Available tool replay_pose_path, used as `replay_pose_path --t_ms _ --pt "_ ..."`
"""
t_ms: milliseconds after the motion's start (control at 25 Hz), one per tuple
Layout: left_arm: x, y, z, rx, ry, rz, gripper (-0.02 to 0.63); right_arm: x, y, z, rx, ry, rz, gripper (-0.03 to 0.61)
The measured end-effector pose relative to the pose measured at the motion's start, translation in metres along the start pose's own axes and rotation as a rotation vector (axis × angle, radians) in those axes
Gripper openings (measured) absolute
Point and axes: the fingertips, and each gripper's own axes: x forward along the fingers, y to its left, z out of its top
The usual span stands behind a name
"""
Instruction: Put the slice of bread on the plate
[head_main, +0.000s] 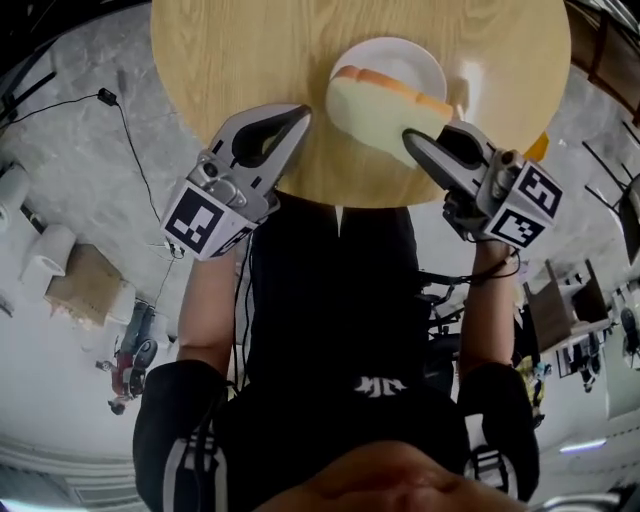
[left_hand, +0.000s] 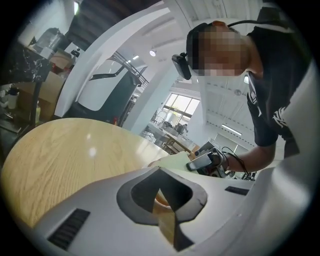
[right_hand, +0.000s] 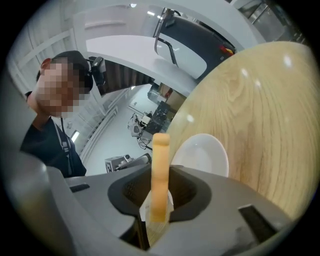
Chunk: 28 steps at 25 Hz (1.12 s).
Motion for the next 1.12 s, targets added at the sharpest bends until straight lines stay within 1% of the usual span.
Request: replay_pose_path --t_ms 120,200,440,560,680,800,960,1120 --pt "-0.001 -0.004 0.000 0.002 -0.001 -0.019 0.012 0.000 -0.004 0.004 0.036 0.000 -0.033 0.092" --pt "0.001 -0.007 0.001 0.000 -0.001 -0.032 0.012 0.000 -0.006 0.005 0.042 0.008 -0.064 0.092" --pt "0.013 -0.019 -0.001 0.006 0.000 -0.078 0.012 -0.005 -0.019 0.000 -0.008 0.059 -0.185 0.106" --pt "0.017 -0.022 -0.003 0.004 0.008 -0.093 0.012 -0.005 -0.023 0.002 -0.051 0.071 -0.241 0.135" --pt "0.018 -0.022 -0.005 -0.002 0.009 -0.101 0.012 -0.004 -0.029 0.002 -0.120 0.093 -0.312 0.181" --pt "0.017 -0.022 -0.008 -0.007 0.011 -0.104 0.012 -0.003 -0.033 0.000 -0.191 0.105 -0.385 0.193" --pt "0.018 -0.023 -0.009 -0.009 0.012 -0.108 0.012 -0.008 -0.042 0.005 -0.337 0.123 -0.528 0.227" --pt "0.018 -0.024 -0.010 -0.014 0.015 -0.114 0.012 -0.009 -0.042 0.014 -0.463 0.111 -0.616 0.247"
